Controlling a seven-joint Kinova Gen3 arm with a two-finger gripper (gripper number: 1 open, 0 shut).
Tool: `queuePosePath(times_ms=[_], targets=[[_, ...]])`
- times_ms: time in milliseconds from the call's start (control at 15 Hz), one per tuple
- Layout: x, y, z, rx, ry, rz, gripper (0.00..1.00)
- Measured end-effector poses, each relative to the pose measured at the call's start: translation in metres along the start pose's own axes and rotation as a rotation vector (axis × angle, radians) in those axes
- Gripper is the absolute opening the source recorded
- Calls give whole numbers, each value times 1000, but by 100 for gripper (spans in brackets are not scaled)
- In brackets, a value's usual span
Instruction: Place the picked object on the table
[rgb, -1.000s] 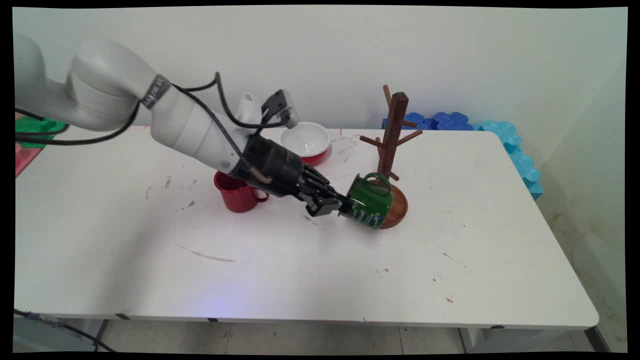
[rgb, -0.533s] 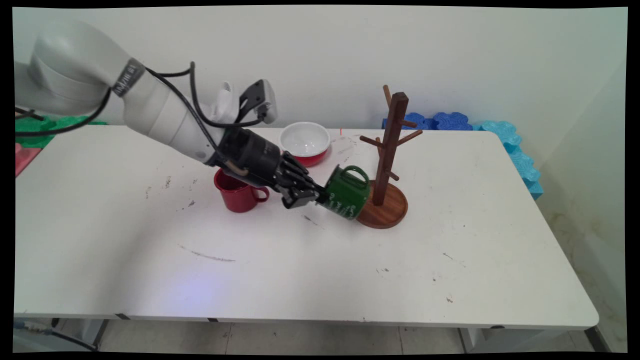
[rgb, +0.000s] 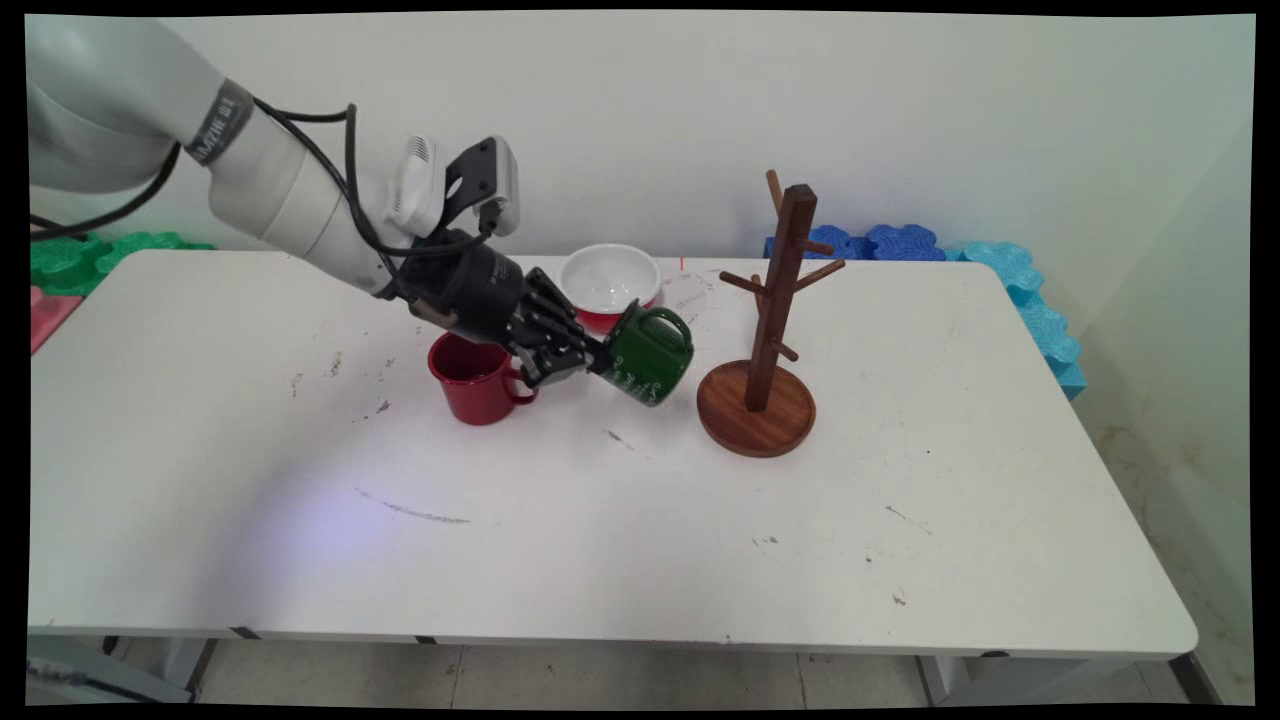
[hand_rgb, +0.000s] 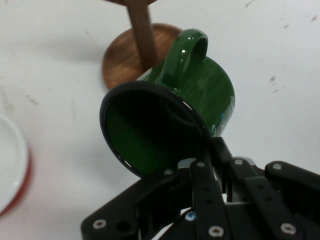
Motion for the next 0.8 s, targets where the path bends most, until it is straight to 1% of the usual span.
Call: queuePosePath(times_ms=[267,400,800], targets=[[-7,-8,0,41,-44,101,0],[-12,-12,2,59,-71,165,0],[-28,-25,15,93,-144,344,0]])
